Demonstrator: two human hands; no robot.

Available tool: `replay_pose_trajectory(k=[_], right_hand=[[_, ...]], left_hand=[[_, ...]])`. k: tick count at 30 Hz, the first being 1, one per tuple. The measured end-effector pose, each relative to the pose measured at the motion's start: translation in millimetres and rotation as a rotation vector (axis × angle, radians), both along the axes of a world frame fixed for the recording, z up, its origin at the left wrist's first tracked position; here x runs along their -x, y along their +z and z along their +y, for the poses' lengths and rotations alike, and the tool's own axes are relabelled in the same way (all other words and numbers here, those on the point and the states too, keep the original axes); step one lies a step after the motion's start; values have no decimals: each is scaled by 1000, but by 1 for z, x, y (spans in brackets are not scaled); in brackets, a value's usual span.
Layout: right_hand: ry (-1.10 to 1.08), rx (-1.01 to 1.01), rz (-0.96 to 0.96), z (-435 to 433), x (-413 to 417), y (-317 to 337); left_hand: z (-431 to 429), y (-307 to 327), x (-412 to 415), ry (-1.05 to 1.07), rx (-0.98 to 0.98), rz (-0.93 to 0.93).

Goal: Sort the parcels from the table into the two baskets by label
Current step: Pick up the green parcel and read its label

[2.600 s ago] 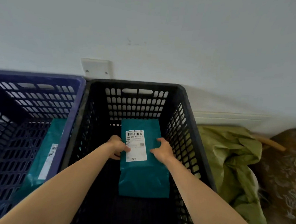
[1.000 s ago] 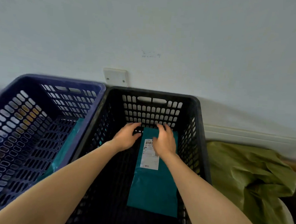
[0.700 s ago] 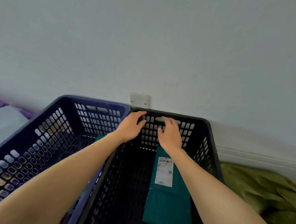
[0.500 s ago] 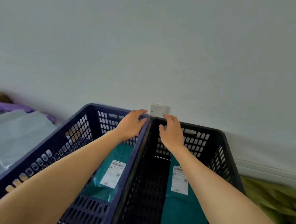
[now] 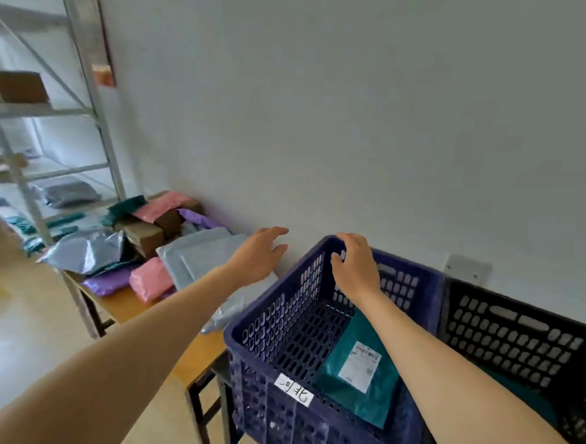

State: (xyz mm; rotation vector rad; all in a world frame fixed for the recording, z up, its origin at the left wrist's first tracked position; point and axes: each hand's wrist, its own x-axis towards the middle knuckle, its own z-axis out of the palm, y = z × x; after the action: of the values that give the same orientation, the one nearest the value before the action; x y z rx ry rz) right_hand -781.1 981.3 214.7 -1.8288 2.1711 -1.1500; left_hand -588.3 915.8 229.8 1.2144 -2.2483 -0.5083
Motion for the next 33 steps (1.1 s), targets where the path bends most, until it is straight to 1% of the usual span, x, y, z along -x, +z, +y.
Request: replay_pose_trajectory(k=[2, 7, 11, 15, 20, 22, 26, 33], right_hand=[[61, -8, 9, -10, -36, 2], [184, -13, 36, -34, -118, 3], [277, -24, 58, -61, -174, -2], [354, -38, 67, -95, -227, -14], [409, -57, 35, -159, -289, -26], [429, -59, 10, -190, -313, -30], [439, -66, -44, -254, -354, -37], [458, -89, -20, -348, -413, -31]], left_hand=[[0, 0, -43, 59, 16, 17], [-2, -4, -135, 242, -17, 54], [-9, -17, -199, 338, -29, 98], [-26, -35, -254, 462, -91, 133], [-71, -47, -319, 547, -105, 140], [-94, -49, -342, 581, -110, 114], [-145, -50, -380, 584, -118, 54], [-224, -53, -432, 605, -136, 56]])
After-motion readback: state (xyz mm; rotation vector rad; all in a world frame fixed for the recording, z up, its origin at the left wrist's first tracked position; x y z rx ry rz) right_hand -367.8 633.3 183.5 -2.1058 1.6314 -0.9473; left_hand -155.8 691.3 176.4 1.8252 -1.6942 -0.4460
